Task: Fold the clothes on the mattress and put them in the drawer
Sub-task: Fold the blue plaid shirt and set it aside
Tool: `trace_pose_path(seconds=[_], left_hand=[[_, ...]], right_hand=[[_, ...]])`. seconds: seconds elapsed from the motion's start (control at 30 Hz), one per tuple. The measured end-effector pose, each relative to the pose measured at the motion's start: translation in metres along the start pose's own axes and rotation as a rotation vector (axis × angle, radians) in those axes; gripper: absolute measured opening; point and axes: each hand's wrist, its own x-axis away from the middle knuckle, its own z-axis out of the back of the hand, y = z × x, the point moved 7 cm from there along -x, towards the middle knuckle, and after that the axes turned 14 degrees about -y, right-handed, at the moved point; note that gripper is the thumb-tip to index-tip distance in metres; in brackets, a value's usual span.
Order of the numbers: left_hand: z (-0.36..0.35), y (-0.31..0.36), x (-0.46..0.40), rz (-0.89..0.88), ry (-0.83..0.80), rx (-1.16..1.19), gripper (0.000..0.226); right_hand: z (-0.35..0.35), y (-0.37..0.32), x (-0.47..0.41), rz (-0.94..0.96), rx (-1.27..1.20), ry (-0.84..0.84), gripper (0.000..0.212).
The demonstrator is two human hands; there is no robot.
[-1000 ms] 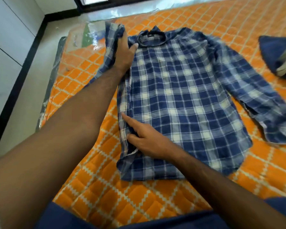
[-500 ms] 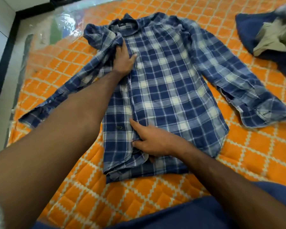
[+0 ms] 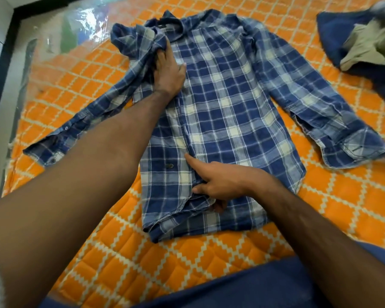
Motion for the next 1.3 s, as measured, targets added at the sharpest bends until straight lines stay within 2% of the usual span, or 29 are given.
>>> trace_pose_path(seconds=[0.2,0.37,0.53,0.67,0.8,0.97,1.07,1.13,1.2,1.3], left_hand=[[-0.008,0.007,0.000,-0.015,0.006,-0.046,0.078],[-0.019,-0.005,0.010,-0.046,-0.105,-0.113,0.074],[-0.020,-0.013,0.075,-0.156,-0.154,-0.056,0.073],[-0.019,-0.026,0.160,-0.197,-0.223,0.013,0.065],[-0.014,-0.050,0.236,-0.214,-0.197,-0.155,0.065],[0.009,-0.087,0.274,0.060,-0.122,-0.076,0.071],[0.009,-0.092,0.275,0.055,-0.187,-0.025,0.072],[0.008,-0.093,0.271,0.037,-0.245,0.017,0.071],[0.011,-0.089,0.266,0.049,-0.233,-0.101,0.070],[0.020,-0.073,0.251,-0.026,-0.149,-0.239,0.056]], right_hand=[[-0.003,0.010,-0.004,-0.004,-0.025,-0.018,0.085],[-0.003,0.019,-0.007,-0.015,-0.062,-0.041,0.096],[-0.005,0.017,-0.002,-0.076,0.043,-0.052,0.121],[-0.011,0.015,0.002,-0.130,0.103,-0.004,0.120],[-0.025,0.013,0.009,-0.125,0.116,0.080,0.105],[-0.036,0.003,0.020,-0.145,0.156,0.163,0.094],[-0.037,0.005,0.025,-0.170,0.121,0.187,0.089],[-0.033,0.006,0.026,-0.165,0.102,0.217,0.066],[-0.018,0.005,0.025,-0.150,0.117,0.312,0.045],[0.018,0.005,0.018,-0.111,0.030,0.520,0.031]])
